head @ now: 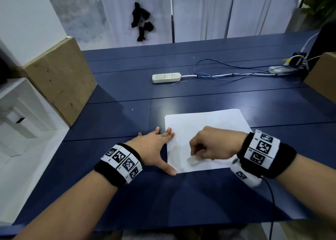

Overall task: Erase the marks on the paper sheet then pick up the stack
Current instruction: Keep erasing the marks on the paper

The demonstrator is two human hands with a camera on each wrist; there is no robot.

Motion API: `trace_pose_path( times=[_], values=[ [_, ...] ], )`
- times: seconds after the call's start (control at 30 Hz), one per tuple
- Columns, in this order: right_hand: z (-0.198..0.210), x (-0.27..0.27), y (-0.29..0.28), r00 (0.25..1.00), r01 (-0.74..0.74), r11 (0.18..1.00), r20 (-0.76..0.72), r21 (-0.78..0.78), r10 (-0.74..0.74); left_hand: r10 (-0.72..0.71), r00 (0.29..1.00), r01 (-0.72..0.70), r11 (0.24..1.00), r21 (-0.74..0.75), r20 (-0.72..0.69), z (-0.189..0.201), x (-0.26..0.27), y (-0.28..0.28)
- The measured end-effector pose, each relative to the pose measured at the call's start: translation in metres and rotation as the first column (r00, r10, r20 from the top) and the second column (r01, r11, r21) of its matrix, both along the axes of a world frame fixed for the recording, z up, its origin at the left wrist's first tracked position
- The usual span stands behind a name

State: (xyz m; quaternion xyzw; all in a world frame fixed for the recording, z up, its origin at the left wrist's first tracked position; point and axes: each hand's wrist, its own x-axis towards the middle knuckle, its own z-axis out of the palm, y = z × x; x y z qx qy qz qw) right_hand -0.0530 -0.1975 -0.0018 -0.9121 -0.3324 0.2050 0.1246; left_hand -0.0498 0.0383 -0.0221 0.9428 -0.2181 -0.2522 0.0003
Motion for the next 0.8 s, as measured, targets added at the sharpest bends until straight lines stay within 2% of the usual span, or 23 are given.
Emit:
trace_pose_path(
  times=[0.13,0.33,0.57,0.63,0.73,0.8],
  values=[
    [0.004,0.016,-0.010,0.992,0.123,0.992,0.037,0.034,-0.124,0.000,1.000,0.000,1.000,0.000,-0.006,0.002,0.000,-0.001],
    [-0.002,-0.008,-0.007,0.997,-0.031,1.000,-0.064,-0.002,0.031,0.000,1.000,0.000,1.000,-0.001,-0.001,0.000,0.000,0.000],
    [0.004,0.028,-0.015,0.971,0.196,0.980,0.132,0.036,-0.199,0.001,1.000,-0.001,1.000,0.004,-0.005,0.003,0.000,-0.001],
    [0.004,0.022,-0.015,0.988,0.136,0.990,0.071,0.020,-0.137,0.004,1.000,-0.004,1.000,0.002,-0.004,0.003,-0.001,-0.001],
    [0.002,0.003,-0.013,0.994,0.016,1.000,-0.111,-0.004,-0.016,0.003,1.000,-0.003,1.000,-0.002,-0.009,0.002,-0.001,-0.001],
    [0.001,0.006,-0.014,0.994,0.031,0.999,-0.107,-0.012,-0.032,0.003,1.000,-0.003,1.000,-0.001,-0.010,0.002,-0.001,-0.001]
  ],
)
